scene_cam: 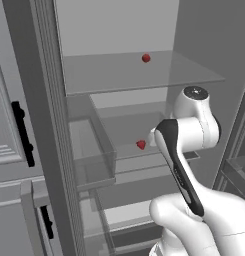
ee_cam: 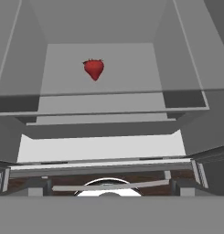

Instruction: Take the strawberry from the fridge and place it on top of the pancake, located on the dining counter.

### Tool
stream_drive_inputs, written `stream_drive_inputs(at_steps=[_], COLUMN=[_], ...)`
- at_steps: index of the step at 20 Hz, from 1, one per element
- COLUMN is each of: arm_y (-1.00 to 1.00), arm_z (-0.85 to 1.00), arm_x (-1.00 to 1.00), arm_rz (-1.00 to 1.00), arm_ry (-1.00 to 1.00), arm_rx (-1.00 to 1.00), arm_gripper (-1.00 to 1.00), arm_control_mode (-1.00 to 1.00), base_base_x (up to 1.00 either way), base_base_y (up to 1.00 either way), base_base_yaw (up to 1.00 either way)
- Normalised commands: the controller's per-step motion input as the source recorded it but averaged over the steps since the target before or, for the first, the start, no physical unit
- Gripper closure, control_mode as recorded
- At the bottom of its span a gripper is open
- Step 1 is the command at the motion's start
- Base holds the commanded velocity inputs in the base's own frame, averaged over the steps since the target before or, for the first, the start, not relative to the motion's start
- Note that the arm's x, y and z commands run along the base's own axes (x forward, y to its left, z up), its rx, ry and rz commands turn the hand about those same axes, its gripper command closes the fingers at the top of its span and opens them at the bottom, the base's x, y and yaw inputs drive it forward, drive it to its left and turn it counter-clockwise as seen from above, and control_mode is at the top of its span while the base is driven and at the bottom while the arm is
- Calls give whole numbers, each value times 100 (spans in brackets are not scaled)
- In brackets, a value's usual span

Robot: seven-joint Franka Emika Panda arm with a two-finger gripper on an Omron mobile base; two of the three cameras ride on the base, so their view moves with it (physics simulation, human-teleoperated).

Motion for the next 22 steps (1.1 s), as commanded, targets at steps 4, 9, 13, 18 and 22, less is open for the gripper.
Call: stream_drive_inputs(at_steps=[4, 9, 13, 18, 22], arm_y=[0, 0, 3, 21, 1], arm_z=[0, 0, -1, -1, 0], arm_x=[0, 0, 5, 31, 4], arm_rz=[0, 0, 0, -1, 0], arm_ry=[0, 0, 0, -5, 0], arm_rx=[0, 0, 0, 0, 0], arm_gripper=[-100, -100, -100, -100, -100], arm_control_mode=[100, -100, -100, -100, -100], base_base_x=[42, 0, 0, 0, 0], base_base_y=[8, 0, 0, 0, 0], base_base_yaw=[0, 0, 0, 0, 0])
